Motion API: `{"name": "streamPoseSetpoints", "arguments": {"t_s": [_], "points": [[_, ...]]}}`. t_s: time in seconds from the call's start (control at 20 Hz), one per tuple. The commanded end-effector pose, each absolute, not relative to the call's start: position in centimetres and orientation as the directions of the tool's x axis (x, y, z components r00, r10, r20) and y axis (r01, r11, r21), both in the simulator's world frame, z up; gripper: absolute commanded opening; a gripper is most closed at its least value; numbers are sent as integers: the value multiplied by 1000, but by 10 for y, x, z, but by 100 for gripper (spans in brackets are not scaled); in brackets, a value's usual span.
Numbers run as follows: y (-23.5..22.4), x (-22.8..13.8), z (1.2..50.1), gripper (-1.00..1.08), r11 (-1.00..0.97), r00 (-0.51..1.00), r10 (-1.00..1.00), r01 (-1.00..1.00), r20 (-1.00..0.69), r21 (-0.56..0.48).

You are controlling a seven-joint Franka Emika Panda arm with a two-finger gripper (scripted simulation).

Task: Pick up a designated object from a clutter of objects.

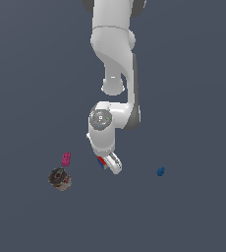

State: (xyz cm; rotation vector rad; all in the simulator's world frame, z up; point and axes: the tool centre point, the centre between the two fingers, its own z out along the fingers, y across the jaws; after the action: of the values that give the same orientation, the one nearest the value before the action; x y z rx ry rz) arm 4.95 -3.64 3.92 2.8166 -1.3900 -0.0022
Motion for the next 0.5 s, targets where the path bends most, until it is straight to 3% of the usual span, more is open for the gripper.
{"name": "streamPoseSetpoints", "arguments": {"t_s": [0.0,0.1,0.15,0.45], "points": [[-36,50,34,100,-608,608,-794,-794,0,0],[-36,51,33,100,-608,608,-794,-794,0,0],[-36,51,33,-100,-608,608,-794,-794,0,0],[-36,51,33,-100,-608,608,-794,-794,0,0]]}}
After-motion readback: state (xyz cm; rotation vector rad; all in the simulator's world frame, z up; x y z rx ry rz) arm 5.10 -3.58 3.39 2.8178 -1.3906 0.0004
